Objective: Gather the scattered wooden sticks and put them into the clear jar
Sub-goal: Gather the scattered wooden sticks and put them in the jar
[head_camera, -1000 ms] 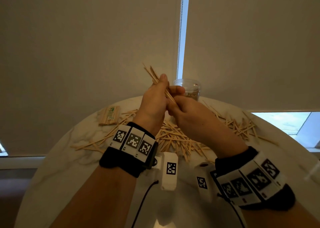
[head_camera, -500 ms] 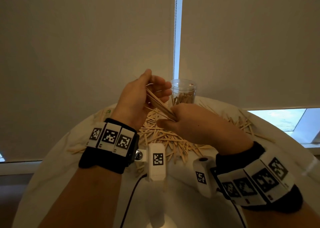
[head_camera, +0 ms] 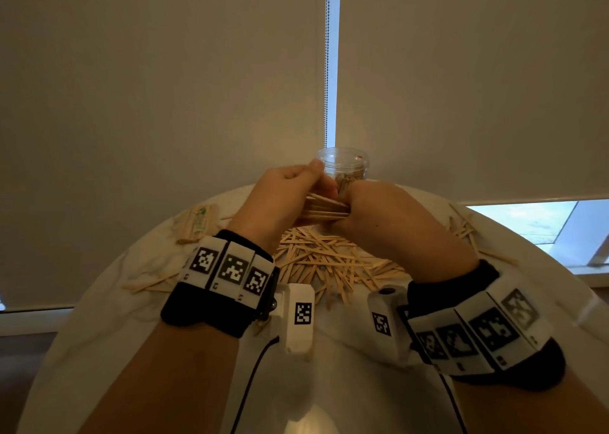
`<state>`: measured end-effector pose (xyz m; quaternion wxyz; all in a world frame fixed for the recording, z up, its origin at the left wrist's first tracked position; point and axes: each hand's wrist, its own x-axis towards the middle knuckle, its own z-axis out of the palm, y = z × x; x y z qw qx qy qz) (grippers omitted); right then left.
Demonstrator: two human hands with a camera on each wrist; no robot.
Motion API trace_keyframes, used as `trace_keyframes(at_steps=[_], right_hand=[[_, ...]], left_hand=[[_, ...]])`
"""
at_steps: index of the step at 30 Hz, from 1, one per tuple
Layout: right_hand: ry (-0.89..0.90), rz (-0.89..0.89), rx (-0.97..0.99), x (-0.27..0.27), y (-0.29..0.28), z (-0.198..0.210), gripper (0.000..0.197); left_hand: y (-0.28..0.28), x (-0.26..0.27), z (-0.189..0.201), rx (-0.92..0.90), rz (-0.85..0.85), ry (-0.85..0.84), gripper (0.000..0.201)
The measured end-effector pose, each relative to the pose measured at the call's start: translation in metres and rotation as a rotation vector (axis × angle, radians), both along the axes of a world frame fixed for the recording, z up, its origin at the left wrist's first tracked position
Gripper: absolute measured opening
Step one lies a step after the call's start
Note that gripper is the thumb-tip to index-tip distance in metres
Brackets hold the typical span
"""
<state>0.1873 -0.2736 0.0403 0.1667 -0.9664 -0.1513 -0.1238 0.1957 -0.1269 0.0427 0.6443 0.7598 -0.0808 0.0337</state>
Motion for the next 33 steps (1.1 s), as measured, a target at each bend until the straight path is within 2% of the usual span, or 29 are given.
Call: trace_keyframes(at_steps=[2, 4, 5, 6, 8, 10, 12, 14, 16, 18, 22, 24, 26, 30, 33], right_hand=[[0.025, 0.001, 0.027, 0.0, -0.003, 0.003, 0.018], [0.032, -0.015, 0.02, -0.001, -0.005, 0.003, 0.017], [0.031, -0.022, 0.013, -0.001, -0.005, 0.003, 0.018], [0.029, -0.024, 0.011, -0.001, -0.004, 0.003, 0.019], [0.04, -0.01, 0.01, -0.001, 0.001, 0.003, 0.02], [0.105, 0.039, 0.033, -0.002, 0.003, 0.005, 0.021], [0.169, 0.099, 0.06, -0.004, 0.004, 0.007, 0.018], [0.148, 0.124, 0.079, -0.005, 0.005, 0.006, 0.022], [0.074, 0.115, 0.104, -0.004, 0.005, 0.005, 0.035], [-0.005, 0.11, 0.144, -0.002, 0.003, 0.003, 0.045], [-0.209, 0.055, 0.15, 0.001, 0.005, 0.0, 0.049], [-0.288, -0.006, 0.093, 0.002, 0.007, -0.002, 0.059], [-0.282, -0.018, 0.073, 0.004, 0.004, -0.002, 0.064], [-0.253, 0.003, 0.129, 0.005, -0.002, 0.0, 0.059], [-0.198, -0.042, 0.196, 0.003, -0.008, 0.005, 0.052]], left_hand=[[0.0, 0.003, -0.001, -0.147, 0.09, -0.031, 0.032], [0.005, 0.005, 0.006, -0.362, 0.185, 0.015, 0.038], [0.007, 0.006, 0.008, -0.393, 0.172, 0.054, 0.039], [0.007, 0.004, 0.009, -0.342, 0.116, 0.088, 0.042], [0.004, 0.001, 0.007, -0.081, 0.012, 0.082, 0.046], [0.004, 0.0, 0.002, 0.169, 0.038, 0.0, 0.047], [0.013, 0.004, -0.003, 0.317, 0.053, -0.029, 0.051], [0.024, 0.011, -0.008, 0.363, 0.043, -0.006, 0.06], [0.031, 0.014, -0.012, 0.251, 0.048, 0.004, 0.061], [0.033, 0.017, -0.014, 0.113, 0.091, -0.013, 0.049], [0.024, 0.019, -0.017, -0.116, 0.103, -0.004, 0.028], [0.014, 0.018, -0.019, -0.15, 0.057, 0.008, 0.026], [0.008, 0.017, -0.017, -0.177, 0.019, 0.027, 0.027], [0.007, 0.018, -0.017, -0.135, 0.062, -0.011, 0.035], [0.005, 0.019, -0.016, -0.156, 0.126, 0.029, 0.045]])
